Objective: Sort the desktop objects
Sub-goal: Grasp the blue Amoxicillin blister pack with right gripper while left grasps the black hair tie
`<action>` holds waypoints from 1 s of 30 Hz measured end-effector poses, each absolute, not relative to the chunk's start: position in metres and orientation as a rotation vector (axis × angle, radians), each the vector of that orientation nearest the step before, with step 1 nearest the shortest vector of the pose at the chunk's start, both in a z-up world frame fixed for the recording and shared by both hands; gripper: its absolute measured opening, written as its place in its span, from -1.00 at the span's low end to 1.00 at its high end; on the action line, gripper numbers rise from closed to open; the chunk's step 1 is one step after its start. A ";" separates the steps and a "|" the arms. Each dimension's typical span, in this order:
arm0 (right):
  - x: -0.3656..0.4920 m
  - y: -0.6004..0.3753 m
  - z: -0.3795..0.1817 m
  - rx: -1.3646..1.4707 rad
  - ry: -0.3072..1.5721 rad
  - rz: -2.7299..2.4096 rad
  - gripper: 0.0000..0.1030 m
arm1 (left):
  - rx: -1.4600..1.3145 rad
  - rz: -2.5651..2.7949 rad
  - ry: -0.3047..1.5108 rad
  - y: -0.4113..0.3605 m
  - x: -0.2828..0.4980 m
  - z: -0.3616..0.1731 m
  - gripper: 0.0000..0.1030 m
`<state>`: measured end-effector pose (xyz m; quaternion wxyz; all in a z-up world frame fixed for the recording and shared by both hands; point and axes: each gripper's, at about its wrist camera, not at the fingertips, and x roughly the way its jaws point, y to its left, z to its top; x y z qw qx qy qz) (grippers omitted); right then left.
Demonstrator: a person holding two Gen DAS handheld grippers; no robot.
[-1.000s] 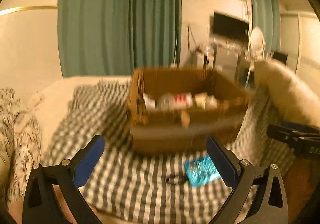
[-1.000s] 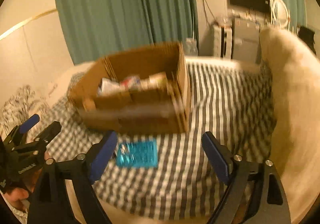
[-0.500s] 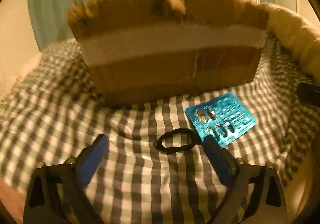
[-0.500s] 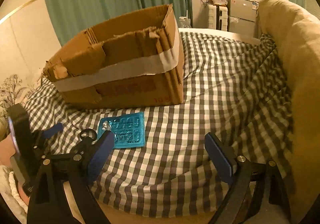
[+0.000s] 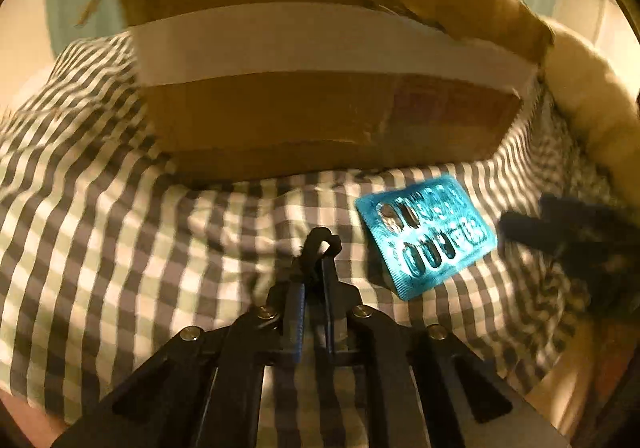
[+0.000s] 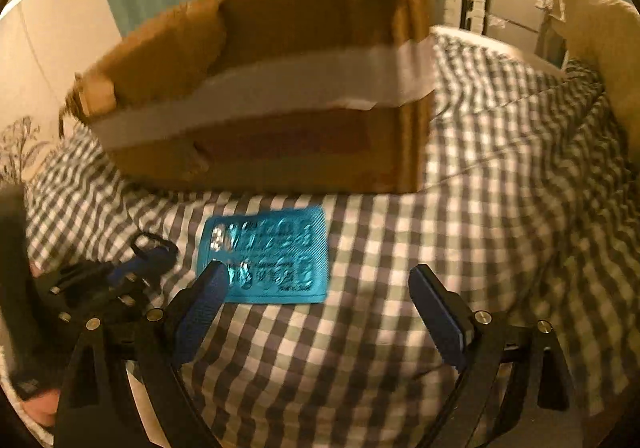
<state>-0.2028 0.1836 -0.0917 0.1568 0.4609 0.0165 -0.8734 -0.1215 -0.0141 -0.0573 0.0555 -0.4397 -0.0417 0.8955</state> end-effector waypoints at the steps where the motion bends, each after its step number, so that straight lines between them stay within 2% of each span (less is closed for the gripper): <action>1: -0.204 0.181 -0.096 1.330 0.038 -2.484 0.78 | -1.337 2.726 -0.136 -0.017 -0.122 -0.056 -0.89; 4: -0.208 0.172 -0.105 1.363 0.005 -2.450 0.78 | -1.339 2.801 -0.139 -0.026 -0.121 -0.053 -0.89; 8: -0.210 0.161 -0.116 1.407 0.028 -2.428 0.79 | -1.339 2.845 -0.241 -0.042 -0.122 -0.050 -0.89; 9: -0.209 0.157 -0.118 1.403 0.018 -2.408 0.84 | -1.336 2.851 -0.246 -0.048 -0.127 -0.049 -0.89; 10: -0.209 0.155 -0.119 1.390 0.015 -2.399 0.99 | -1.341 2.848 -0.252 -0.049 -0.128 -0.049 -0.89; 30: -0.203 0.133 -0.131 1.410 0.215 -2.459 0.99 | -1.374 2.825 -0.249 -0.057 -0.146 -0.052 -0.89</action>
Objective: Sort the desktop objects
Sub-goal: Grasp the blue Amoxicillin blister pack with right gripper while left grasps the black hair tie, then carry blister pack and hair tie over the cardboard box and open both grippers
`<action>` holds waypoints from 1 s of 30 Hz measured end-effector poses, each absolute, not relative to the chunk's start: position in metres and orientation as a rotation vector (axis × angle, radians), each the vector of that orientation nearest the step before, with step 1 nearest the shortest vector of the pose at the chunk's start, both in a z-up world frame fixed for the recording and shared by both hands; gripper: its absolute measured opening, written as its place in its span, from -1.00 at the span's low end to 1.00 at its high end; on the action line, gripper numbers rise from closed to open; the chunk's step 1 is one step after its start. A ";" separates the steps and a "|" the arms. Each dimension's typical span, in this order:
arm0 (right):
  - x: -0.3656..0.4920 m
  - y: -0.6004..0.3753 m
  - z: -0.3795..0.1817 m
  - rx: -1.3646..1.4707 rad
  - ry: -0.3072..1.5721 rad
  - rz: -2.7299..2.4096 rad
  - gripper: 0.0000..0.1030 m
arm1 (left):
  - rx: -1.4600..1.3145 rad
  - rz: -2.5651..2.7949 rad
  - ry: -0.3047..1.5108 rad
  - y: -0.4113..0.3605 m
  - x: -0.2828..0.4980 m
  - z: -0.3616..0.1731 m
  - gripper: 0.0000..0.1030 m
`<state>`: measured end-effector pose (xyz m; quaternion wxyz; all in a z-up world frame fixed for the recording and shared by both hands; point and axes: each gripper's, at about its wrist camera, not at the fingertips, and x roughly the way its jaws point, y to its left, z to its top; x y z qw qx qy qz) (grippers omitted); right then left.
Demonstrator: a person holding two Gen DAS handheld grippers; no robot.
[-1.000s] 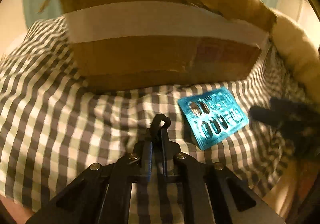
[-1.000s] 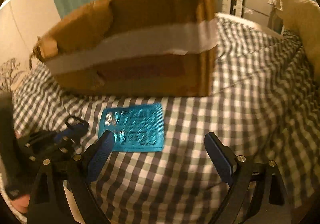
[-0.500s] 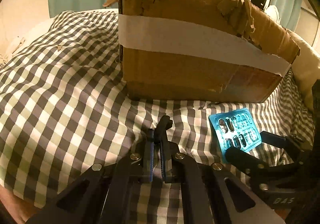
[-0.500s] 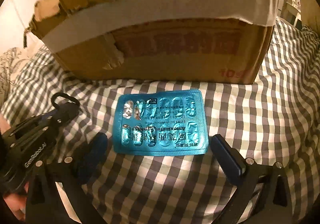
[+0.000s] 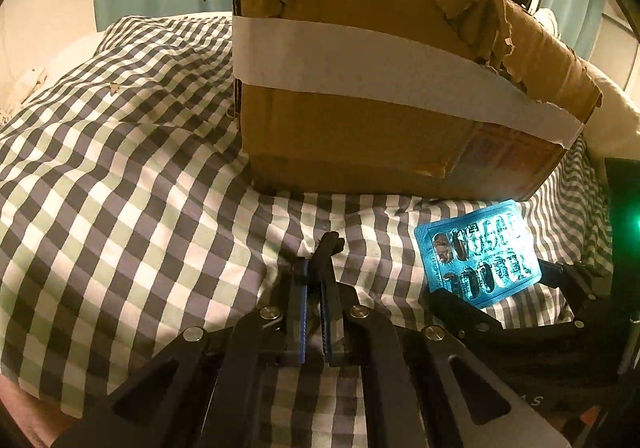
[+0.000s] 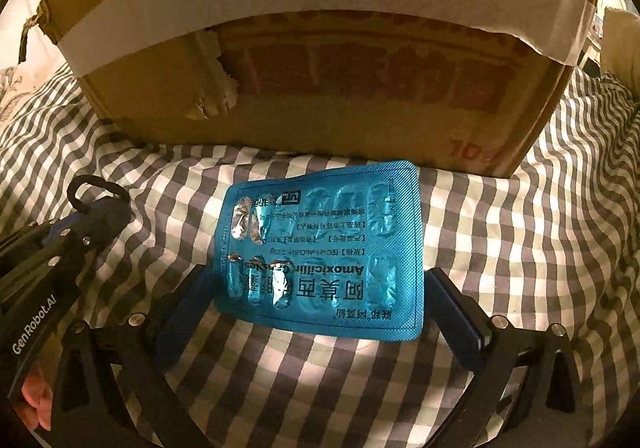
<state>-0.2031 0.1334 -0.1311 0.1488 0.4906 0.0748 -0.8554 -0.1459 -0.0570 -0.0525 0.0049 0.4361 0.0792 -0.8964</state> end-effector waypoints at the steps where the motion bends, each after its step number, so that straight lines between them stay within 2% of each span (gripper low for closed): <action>1: -0.202 0.134 -0.131 1.403 0.214 -2.456 0.99 | 1.368 -2.807 0.245 -0.057 -0.147 -0.053 -0.89; 4: -0.198 0.137 -0.130 1.387 0.220 -2.452 0.93 | 1.374 -2.807 0.233 -0.058 -0.151 -0.054 -0.89; 6: -0.195 0.140 -0.126 1.374 0.213 -2.469 0.72 | 1.380 -2.807 0.238 -0.059 -0.153 -0.055 -0.89; 7: -0.193 0.142 -0.124 1.363 0.207 -2.478 0.50 | 1.378 -2.809 0.247 -0.060 -0.154 -0.055 -0.89; 8: -0.192 0.144 -0.122 1.358 0.202 -2.484 0.38 | 1.376 -2.811 0.256 -0.061 -0.155 -0.055 -0.89; 9: -0.192 0.146 -0.120 1.358 0.192 -2.485 0.31 | 1.373 -2.814 0.260 -0.062 -0.155 -0.054 -0.89; 11: -0.190 0.151 -0.117 1.348 0.164 -2.491 -0.15 | 1.370 -2.819 0.262 -0.064 -0.156 -0.053 -0.89; 15: -0.185 0.159 -0.111 1.342 0.103 -2.476 -0.42 | 1.357 -2.830 0.280 -0.067 -0.157 -0.050 -0.89; 17: -0.182 0.161 -0.109 1.334 0.092 -2.471 -0.66 | 1.356 -2.828 0.294 -0.071 -0.158 -0.049 -0.89; 19: -0.177 0.163 -0.105 1.315 0.075 -2.464 -0.81 | 1.357 -2.823 0.308 -0.071 -0.160 -0.050 -0.89; 20: -0.175 0.164 -0.103 1.307 0.067 -2.457 -0.85 | 1.360 -2.821 0.316 -0.077 -0.159 -0.049 -0.89; 30: -0.153 0.181 -0.072 1.204 0.002 -2.462 -0.86 | 1.317 -2.850 0.344 -0.094 -0.152 -0.037 -0.89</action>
